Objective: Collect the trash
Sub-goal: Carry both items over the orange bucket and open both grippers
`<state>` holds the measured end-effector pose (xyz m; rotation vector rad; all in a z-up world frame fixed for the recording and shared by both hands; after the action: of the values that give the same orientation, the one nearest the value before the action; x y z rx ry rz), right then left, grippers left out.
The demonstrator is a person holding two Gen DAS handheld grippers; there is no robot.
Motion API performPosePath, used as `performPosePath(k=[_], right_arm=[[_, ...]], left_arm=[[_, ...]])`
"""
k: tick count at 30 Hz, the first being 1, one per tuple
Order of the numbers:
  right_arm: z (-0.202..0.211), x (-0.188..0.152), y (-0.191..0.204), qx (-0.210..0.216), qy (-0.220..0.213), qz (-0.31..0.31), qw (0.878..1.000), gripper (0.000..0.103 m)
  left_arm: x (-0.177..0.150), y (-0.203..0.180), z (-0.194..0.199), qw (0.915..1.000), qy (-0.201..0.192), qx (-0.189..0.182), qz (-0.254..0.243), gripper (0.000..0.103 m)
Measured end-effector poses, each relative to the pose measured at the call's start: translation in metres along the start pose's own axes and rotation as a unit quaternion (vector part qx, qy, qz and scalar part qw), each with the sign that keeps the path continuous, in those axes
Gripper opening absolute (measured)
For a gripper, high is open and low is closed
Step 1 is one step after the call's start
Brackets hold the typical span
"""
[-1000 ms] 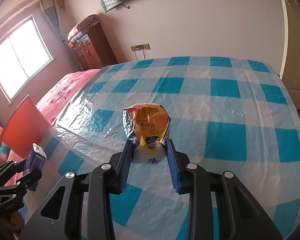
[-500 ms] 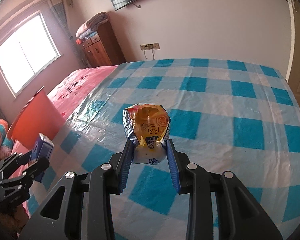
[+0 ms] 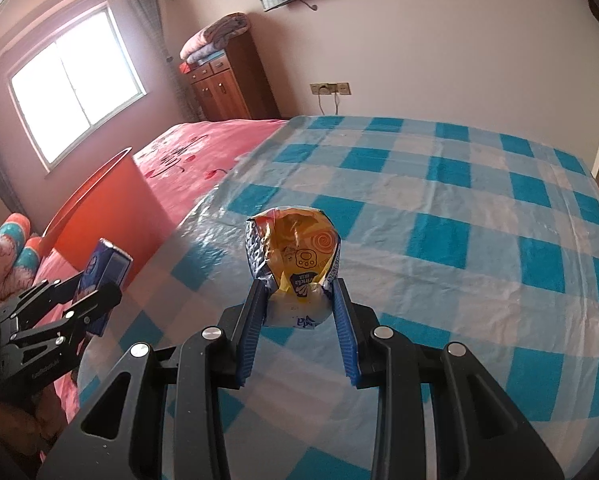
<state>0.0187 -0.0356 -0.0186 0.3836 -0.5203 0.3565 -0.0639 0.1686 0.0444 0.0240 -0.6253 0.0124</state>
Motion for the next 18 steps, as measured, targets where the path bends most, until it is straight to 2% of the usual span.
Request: performPosePath(k=[18], right_arm=[[0.013, 0.01, 0.069, 0.004, -0.003, 0.056, 0.998, 0.036]], left_arm=[[0.007, 0.055, 0.04, 0.998, -0.043, 0.033, 0.033, 0.053]])
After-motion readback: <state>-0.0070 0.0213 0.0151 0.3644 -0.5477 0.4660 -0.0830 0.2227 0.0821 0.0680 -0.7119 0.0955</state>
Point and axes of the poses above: each gripper's, at about its wrist camera, not at the fingertips, and z roughly against the way its jaws point, y to its left, x to its top, the point moved 7 cm from there along -z, roughly the way its jaws point, and after that the axes turned 13 degrees about y, right-handed, at the moved point
